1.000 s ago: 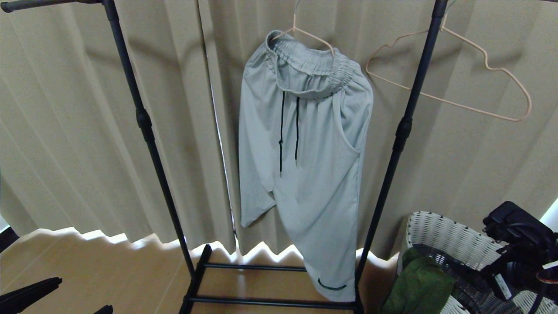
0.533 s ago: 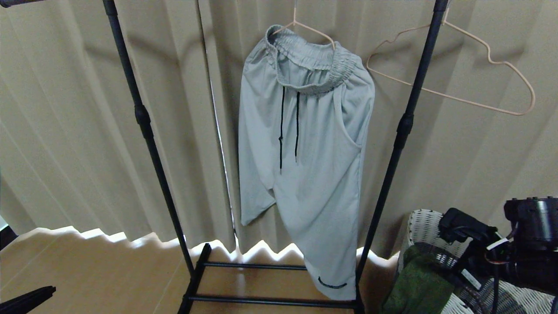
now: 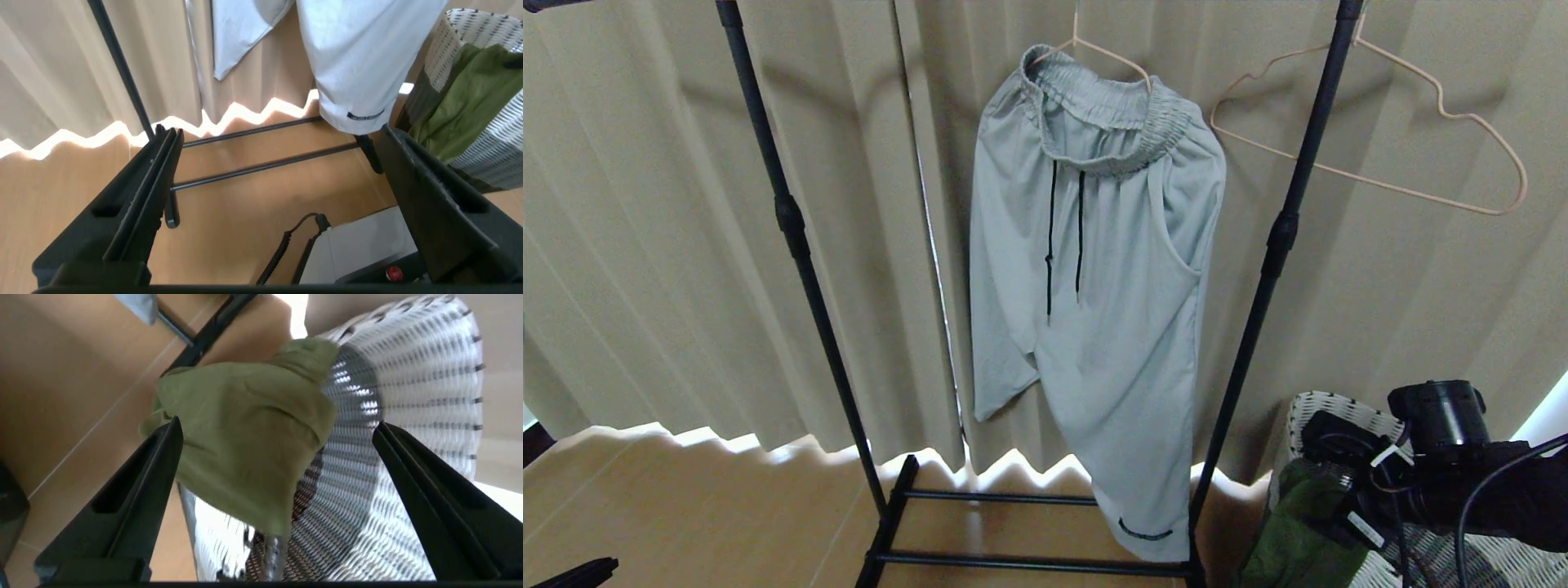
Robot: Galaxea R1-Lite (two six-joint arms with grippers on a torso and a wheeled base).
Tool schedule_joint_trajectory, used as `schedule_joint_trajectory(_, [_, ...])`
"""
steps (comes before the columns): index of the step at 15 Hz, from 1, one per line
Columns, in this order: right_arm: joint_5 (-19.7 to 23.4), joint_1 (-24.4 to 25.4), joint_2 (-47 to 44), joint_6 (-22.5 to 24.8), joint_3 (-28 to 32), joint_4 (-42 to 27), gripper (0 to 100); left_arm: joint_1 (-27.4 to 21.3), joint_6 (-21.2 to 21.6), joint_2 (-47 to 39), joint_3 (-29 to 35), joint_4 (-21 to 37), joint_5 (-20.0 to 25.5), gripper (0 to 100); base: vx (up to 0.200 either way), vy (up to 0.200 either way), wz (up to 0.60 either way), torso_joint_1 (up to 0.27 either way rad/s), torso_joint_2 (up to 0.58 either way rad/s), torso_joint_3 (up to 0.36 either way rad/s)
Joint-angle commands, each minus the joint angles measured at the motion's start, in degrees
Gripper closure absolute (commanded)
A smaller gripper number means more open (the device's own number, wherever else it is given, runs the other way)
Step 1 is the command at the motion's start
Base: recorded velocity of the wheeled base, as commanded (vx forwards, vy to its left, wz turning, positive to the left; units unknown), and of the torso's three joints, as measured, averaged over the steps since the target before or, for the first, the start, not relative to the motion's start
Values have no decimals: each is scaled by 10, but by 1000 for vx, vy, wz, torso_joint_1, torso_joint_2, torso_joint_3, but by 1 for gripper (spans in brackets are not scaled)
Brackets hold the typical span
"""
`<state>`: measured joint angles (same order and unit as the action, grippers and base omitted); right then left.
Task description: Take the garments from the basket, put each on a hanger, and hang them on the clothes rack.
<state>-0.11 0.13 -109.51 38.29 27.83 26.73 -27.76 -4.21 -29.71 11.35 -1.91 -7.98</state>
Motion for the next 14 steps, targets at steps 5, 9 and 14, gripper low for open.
schedule_joint_trajectory(5, [-6, -26, -66, 0, 31, 3, 0, 2, 1, 3, -5, 0, 1, 0, 0, 0, 0, 0, 0, 0])
schedule_joint_trajectory(9, [-6, -26, -76, 0, 40, 3, 0, 1, 2, 2, -5, 0, 1, 0, 0, 0, 0, 0, 0, 0])
schedule_joint_trajectory(14, [-15, -27, -83, -1, 43, 4, 100, 2, 2, 3, -5, 0, 1, 0, 0, 0, 0, 0, 0, 0])
